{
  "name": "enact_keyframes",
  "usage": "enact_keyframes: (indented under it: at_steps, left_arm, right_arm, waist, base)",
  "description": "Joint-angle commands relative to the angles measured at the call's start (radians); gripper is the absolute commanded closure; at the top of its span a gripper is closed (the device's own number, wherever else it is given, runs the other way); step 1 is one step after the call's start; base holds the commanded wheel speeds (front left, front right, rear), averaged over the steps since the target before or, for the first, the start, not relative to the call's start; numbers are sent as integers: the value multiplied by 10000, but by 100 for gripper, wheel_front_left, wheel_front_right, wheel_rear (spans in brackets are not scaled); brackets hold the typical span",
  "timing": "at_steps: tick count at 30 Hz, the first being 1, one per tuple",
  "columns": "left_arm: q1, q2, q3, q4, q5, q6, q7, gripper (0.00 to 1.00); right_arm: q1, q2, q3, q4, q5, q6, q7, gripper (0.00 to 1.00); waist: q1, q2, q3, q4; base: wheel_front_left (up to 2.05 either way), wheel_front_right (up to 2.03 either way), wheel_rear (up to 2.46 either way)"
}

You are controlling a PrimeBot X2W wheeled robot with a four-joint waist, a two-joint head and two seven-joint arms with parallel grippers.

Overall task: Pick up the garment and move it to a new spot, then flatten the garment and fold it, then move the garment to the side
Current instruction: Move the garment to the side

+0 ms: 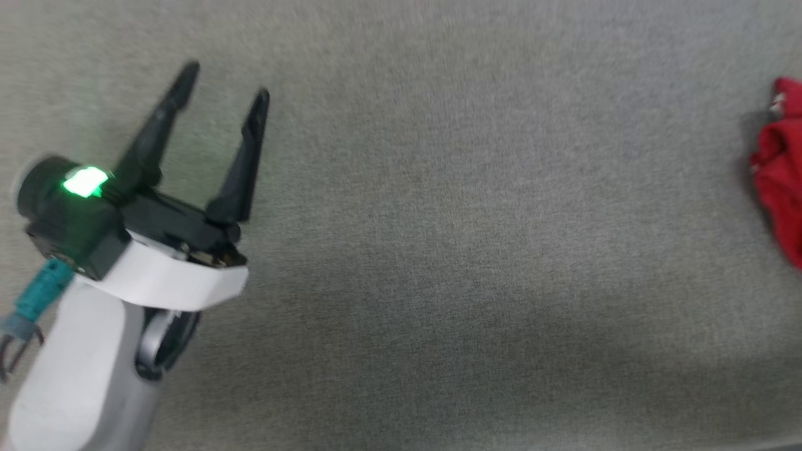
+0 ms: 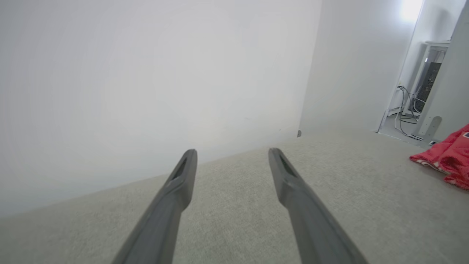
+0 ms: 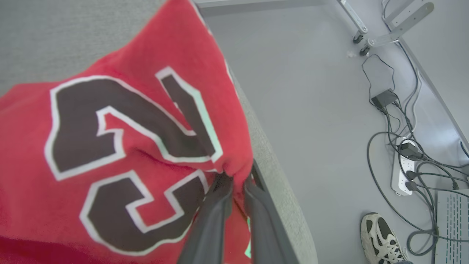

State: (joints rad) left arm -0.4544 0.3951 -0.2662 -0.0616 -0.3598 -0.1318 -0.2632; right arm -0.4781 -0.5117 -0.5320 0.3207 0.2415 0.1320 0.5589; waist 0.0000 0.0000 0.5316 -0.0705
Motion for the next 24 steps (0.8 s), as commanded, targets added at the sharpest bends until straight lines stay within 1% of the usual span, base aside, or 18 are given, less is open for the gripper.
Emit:
enact_keyframes:
  at_steps: [1, 7, 11, 14, 15, 16, 17, 20, 24]
  left_arm:
    - [-180, 93, -17, -92, -18, 25, -18, 0]
    - [-756, 639, 10, -408, 18, 26, -18, 0]
    - [-826, 735, 90, -489, 9, 26, -18, 0]
    - [-714, 705, 111, -446, 29, 26, -18, 0]
    - [-638, 659, 137, -409, 38, 26, -18, 0]
    - [-546, 603, 162, -348, 37, 26, -18, 0]
    - [-450, 553, 160, -287, 28, 25, -18, 0]
    - [-121, 383, 276, -33, 7, 27, -18, 0]
    - [531, 59, 452, 375, -47, 25, -18, 0]
  right_arm:
    - [-239, 115, -46, 56, -179, -26, -113, 100]
    - [-1806, 629, -994, 1098, -1581, -26, -760, 100]
    - [-2525, 714, -1345, 1900, -2305, -26, -1344, 100]
    - [-2793, 843, -1386, 2372, -2763, -26, -1752, 100]
    - [-2844, 846, -1361, 2515, -2867, -26, -1884, 65]
    - [-2843, 833, -1267, 2630, -2975, -26, -1952, 54]
    - [-2763, 756, -1125, 2744, -3142, -26, -1987, 0]
    - [-2513, 632, -467, 2856, -3264, -26, -2170, 0]
    - [-2127, 556, 690, 2714, -2876, -26, -2514, 0]
  waist:
    - [0, 0, 519, -196]
    - [0, 0, 1150, -288]
    - [0, 0, 1242, -236]
    - [0, 0, 1124, -216]
    - [0, 0, 1041, -208]
    - [0, 0, 934, -198]
    - [0, 0, 797, -183]
    - [0, 0, 248, -150]
    - [0, 0, -639, -26]
  base:
    - [0, 0, 0]
    - [0, 0, 0]
    - [0, 0, 0]
    - [0, 0, 0]
    - [0, 0, 0]
    - [0, 0, 0]
    - [0, 0, 0]
    - [0, 0, 0]
    - [0, 0, 0]
